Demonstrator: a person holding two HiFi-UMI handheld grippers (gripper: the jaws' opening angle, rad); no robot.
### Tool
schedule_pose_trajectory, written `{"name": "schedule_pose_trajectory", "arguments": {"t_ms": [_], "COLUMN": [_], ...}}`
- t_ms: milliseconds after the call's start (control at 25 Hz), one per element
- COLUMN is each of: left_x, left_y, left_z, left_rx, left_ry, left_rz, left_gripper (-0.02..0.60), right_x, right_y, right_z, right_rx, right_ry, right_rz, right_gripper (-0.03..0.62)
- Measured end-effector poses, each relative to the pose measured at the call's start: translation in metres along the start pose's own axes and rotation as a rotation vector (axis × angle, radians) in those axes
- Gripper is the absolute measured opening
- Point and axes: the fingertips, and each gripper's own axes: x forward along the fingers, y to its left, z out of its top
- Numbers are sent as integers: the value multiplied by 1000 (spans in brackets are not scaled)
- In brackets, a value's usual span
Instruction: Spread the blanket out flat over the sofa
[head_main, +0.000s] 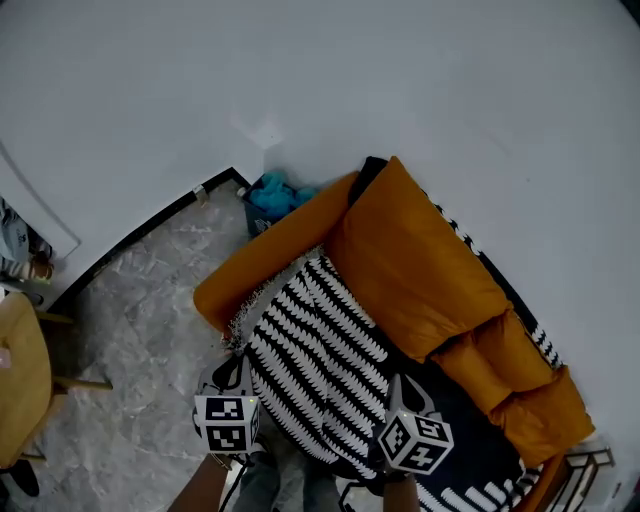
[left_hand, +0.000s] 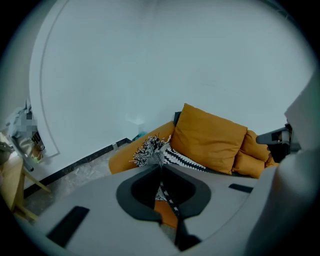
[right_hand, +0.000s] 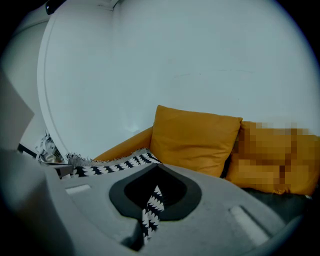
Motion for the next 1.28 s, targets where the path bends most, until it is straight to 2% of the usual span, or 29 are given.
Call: {"name": "schedule_pose_trajectory", "arguments": {"t_ms": [480,1280], "left_x": [-7,33], "left_y": [55,110], "left_z": [-25,-82], "left_rx": [-68,-137], "left_ry": [17,116], "left_rz": [81,139], "left_gripper": [19,18], "right_x": [14,82], "right_y": [37,87], "right_z": [1,-28], "right_rx": [-101,-180], "right_ry": [34,112], "right_rz": [59,108], "right_gripper": [5,5]}}
